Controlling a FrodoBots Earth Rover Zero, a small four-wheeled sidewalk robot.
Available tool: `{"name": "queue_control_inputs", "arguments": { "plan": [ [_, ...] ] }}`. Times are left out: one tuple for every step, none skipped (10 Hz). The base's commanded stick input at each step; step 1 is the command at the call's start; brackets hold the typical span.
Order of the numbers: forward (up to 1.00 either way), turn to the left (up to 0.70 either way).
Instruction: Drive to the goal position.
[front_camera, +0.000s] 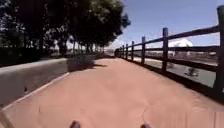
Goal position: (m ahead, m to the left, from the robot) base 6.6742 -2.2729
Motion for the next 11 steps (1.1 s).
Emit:
{"name": "queue_control_inputs", "arguments": {
  "plan": [
    [1.0, 0.0],
    [1.0, 0.0],
    [1.0, 0.0],
    [1.0, 0.0],
    [1.0, 0.0],
    [1.0, 0.0],
    [1.0, 0.0],
    [1.0, 0.0],
    [1.0, 0.0],
    [1.0, 0.0],
    [1.0, 0.0]
  ]
}}
